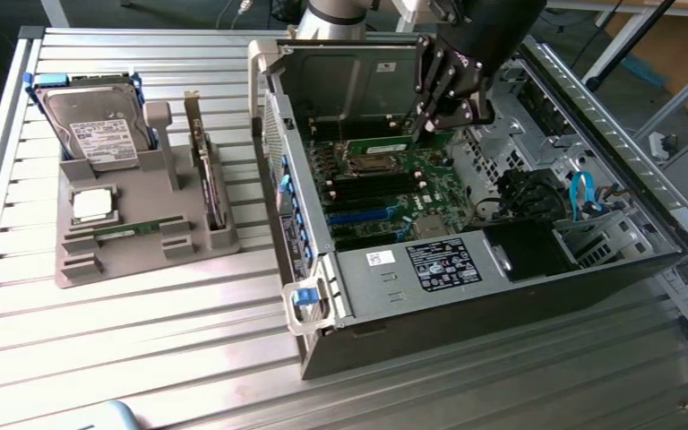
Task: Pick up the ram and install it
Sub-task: 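Pick up the ram and move it above insertion slot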
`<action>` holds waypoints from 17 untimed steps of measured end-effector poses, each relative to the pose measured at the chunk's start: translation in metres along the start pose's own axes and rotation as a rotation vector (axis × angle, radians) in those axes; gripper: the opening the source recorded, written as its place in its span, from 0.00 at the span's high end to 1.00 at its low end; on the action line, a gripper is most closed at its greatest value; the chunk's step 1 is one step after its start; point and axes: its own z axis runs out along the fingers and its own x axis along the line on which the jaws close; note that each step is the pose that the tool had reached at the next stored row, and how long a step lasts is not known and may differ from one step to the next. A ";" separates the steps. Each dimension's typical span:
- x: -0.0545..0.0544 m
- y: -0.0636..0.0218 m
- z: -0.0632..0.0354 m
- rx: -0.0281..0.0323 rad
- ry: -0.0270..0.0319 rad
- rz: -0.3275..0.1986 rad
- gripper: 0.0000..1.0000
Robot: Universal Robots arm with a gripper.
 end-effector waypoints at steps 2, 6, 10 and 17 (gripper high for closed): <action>0.000 -0.0001 0.0034 0.0000 0.0000 0.000 0.88; 0.000 -0.0004 0.0110 0.0000 0.0001 0.000 0.88; 0.000 -0.0006 0.0183 0.0000 0.0001 0.000 0.88; 0.000 -0.0011 0.0301 0.0000 0.0001 0.000 0.88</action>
